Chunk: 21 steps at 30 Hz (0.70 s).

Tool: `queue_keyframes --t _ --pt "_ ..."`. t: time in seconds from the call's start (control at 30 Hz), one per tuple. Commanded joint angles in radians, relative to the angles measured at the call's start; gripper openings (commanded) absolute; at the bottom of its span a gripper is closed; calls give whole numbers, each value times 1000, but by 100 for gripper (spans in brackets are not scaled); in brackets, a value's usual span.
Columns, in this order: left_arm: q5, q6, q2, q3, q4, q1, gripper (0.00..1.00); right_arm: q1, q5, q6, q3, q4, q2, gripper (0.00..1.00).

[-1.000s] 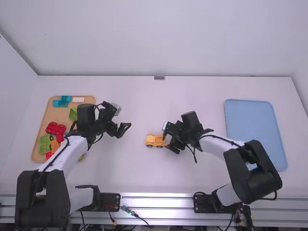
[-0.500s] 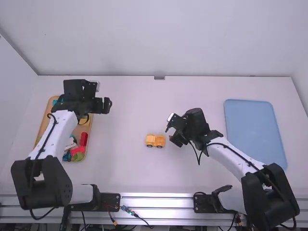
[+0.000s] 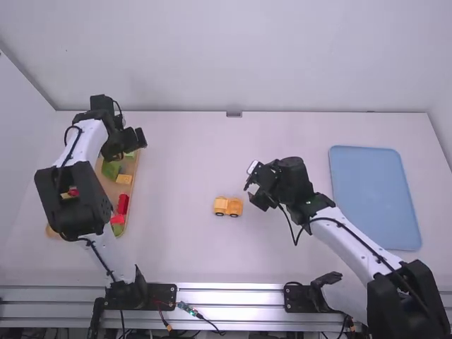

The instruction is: Assemble lego blocks to make yellow taxi

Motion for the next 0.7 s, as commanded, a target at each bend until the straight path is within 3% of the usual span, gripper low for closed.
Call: queue_keyframes --t 0.0,0.13,0.23,0.4,0.67 --pt "-78 -243 0 2 -11 0 99 0 13 2 -5 1 -17 100" --pt "-198 -562 0 -14 -90 18 99 0 37 3 -5 11 -18 100" --pt "-189 -667 0 -14 -160 31 99 0 37 4 -5 19 -18 100" --pt "-199 -689 0 -40 -192 31 99 0 30 4 -5 27 -18 100" --pt "-197 -719 0 -131 -72 31 100 1 30 4 -5 25 -18 100"
